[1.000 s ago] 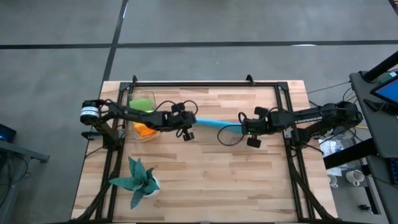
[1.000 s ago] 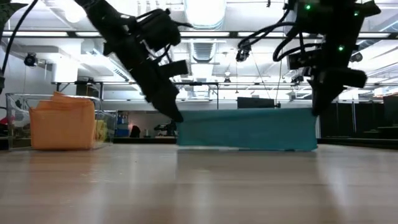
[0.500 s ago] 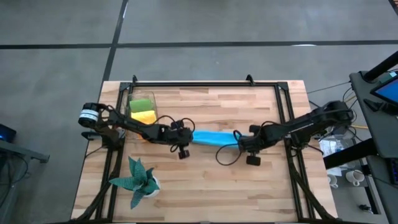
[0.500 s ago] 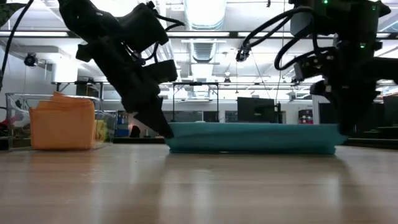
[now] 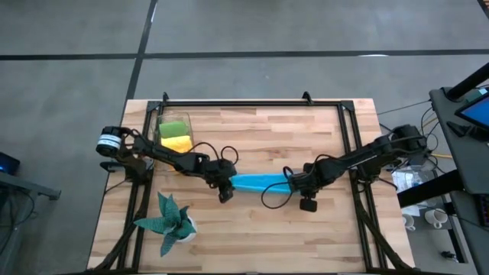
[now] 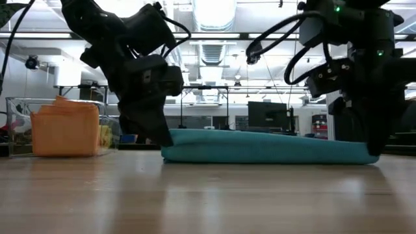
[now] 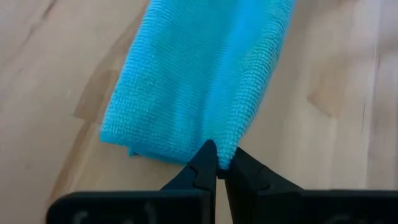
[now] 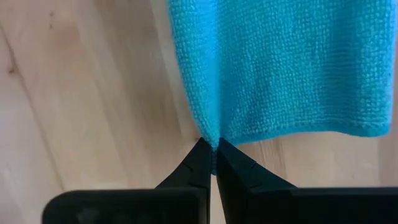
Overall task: Roll microfiber towels into tight, uniform cylinder then place into a basket
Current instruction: Fold the blue microfiber towel
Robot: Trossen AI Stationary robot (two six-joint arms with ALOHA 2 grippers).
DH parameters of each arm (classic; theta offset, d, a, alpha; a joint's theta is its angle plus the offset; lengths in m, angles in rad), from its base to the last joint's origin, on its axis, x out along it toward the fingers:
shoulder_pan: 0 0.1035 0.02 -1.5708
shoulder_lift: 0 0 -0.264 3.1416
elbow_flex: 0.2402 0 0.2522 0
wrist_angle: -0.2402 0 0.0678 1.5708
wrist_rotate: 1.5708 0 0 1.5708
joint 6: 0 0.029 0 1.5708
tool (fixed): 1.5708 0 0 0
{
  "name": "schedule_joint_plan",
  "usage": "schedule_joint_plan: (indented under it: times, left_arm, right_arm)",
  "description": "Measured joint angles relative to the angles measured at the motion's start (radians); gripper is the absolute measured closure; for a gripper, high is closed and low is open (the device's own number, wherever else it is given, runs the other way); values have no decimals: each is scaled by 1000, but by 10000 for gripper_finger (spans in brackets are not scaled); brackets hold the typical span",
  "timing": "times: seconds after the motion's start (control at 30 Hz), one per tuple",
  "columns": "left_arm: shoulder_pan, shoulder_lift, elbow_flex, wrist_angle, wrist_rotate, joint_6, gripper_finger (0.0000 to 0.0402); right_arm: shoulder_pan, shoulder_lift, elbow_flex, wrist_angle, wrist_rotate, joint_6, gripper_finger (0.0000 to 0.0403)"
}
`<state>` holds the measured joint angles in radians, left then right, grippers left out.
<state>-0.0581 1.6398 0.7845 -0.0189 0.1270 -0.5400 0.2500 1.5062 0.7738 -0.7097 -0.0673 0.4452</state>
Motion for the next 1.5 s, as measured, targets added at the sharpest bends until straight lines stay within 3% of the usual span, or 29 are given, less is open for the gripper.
schedule_joint_plan:
  times: [0.27, 0.5, 0.83, 0.97, 1.23, 1.5]
  left_arm:
    - [37, 0, -2, 8, 18, -84, 400]
    - [38, 0, -2, 9, 21, -83, 400]
    - [38, 0, -6, 0, 20, -83, 400]
    - [38, 0, -6, 1, 20, -36, 400]
    - [75, -71, 49, 0, 11, 77, 400]
    - [260, -119, 153, 0, -31, 249, 400]
  right_arm:
    - [-42, 26, -2, 33, -12, 59, 394]
    - [-82, -78, 1, 25, -23, 55, 394]
    - [-250, -110, -15, 26, -14, 134, 394]
    - [-255, -98, -17, 21, -55, 42, 394]
    - [-253, -179, 22, -119, 134, 19, 394]
    - [-393, -257, 28, -181, 343, -46, 394]
